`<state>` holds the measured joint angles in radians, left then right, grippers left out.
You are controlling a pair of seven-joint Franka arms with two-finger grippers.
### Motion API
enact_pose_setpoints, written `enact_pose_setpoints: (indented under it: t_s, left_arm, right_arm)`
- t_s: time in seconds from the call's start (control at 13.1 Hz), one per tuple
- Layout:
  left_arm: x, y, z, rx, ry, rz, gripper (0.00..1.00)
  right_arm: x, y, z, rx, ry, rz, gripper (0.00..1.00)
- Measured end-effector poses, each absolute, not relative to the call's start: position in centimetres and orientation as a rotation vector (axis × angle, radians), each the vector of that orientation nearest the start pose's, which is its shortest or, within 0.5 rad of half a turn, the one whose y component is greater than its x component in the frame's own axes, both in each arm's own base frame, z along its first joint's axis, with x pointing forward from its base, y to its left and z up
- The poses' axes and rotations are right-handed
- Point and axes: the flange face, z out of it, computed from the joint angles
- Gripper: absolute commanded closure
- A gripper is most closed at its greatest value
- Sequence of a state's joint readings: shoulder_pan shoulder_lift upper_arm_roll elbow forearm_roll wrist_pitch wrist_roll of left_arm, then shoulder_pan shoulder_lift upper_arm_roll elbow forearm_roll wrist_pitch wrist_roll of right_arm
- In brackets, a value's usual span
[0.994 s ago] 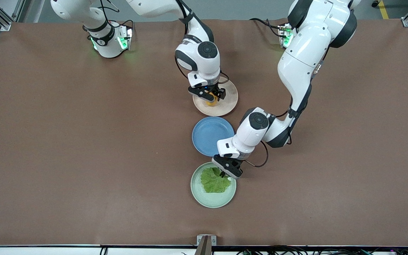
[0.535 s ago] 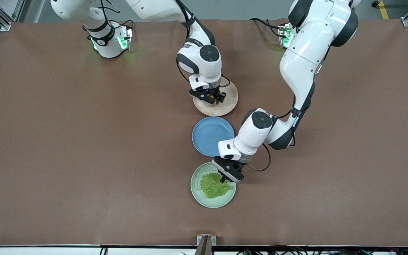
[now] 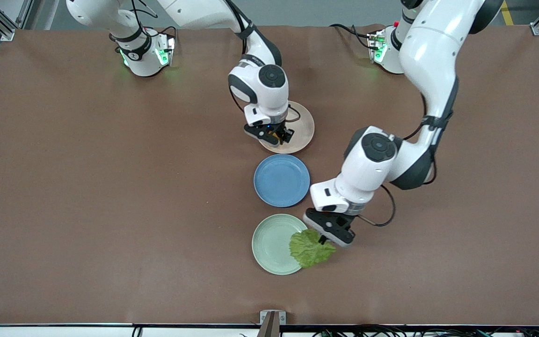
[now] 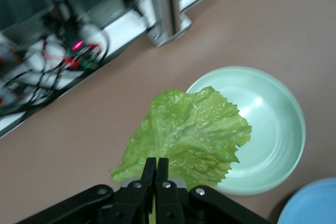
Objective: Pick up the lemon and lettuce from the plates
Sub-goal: 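Carry the lettuce and lemon off their plates onto the bare table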
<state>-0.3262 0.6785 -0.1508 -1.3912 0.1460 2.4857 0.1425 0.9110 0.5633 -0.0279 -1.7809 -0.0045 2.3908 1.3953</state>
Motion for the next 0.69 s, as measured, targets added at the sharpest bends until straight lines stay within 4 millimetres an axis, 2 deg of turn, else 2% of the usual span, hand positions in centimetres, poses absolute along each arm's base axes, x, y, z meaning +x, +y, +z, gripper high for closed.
enact_pose_setpoints:
  t_s: [0.15,0.31,0.38,0.54,0.61,0.69]
  left_arm:
    - [69.5,-27.4,34.5,-2.912,1.071,-0.575,1.00]
    - [70.2,-21.0,32.0,-2.916,1.165,-0.500,1.00]
    - [70.3,-18.0,31.1,-2.925,1.200,-0.476,1.00]
    - [69.8,-13.0,29.0,-2.936,1.239,-0.413,1.00]
    - [69.2,-11.3,28.1,-2.940,1.249,-0.382,1.00]
    - [68.6,-10.5,27.5,-2.940,1.260,-0.353,1.00]
  right_arm:
    - [48.2,45.6,28.5,-3.025,0.705,-0.068,1.00]
    - [53.6,37.9,31.5,-3.068,0.599,-0.047,1.00]
    - [55.7,34.0,32.1,-3.086,0.549,-0.009,1.00]
    - [59.0,26.3,31.9,-3.106,0.432,0.050,1.00]
    - [60.2,22.5,31.3,-3.115,0.369,0.074,1.00]
    - [61.0,19.0,30.8,-3.121,0.311,0.094,1.00]
